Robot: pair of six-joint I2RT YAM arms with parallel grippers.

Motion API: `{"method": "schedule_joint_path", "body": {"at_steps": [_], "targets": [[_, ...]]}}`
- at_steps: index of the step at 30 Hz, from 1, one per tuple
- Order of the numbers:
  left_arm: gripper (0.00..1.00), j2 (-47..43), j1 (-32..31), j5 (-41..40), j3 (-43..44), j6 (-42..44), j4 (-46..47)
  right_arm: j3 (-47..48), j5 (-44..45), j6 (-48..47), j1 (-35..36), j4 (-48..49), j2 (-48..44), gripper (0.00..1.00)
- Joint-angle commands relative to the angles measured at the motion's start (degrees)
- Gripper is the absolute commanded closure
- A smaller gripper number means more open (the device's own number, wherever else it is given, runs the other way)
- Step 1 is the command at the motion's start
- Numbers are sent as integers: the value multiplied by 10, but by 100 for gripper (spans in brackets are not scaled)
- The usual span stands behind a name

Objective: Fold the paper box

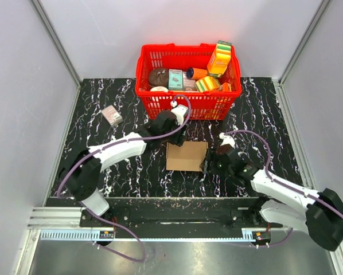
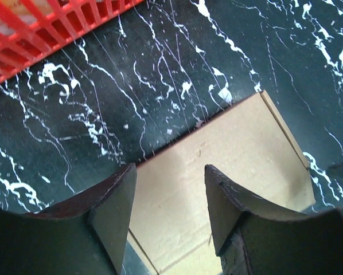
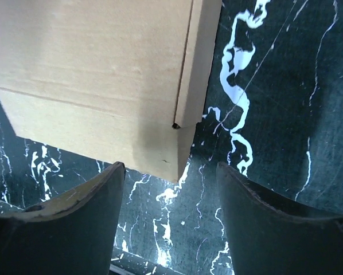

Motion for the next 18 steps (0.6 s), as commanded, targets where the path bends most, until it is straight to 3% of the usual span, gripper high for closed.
{"method": "schedule_joint_path", "body": {"at_steps": [1,8,13,18], "targets": [[45,44,4,8,71,26,17,42,37,-26,5,-38,-45,28],[46,114,22,9,146,37,0,55,5,-56,5,-51,-90,34],[47,171,29,-10,188,46,-27,54,-37,-70,6,-38,-105,47],[49,201,39,-12,194,40,-29,41,-100,-87,5,8,-92,87]]}}
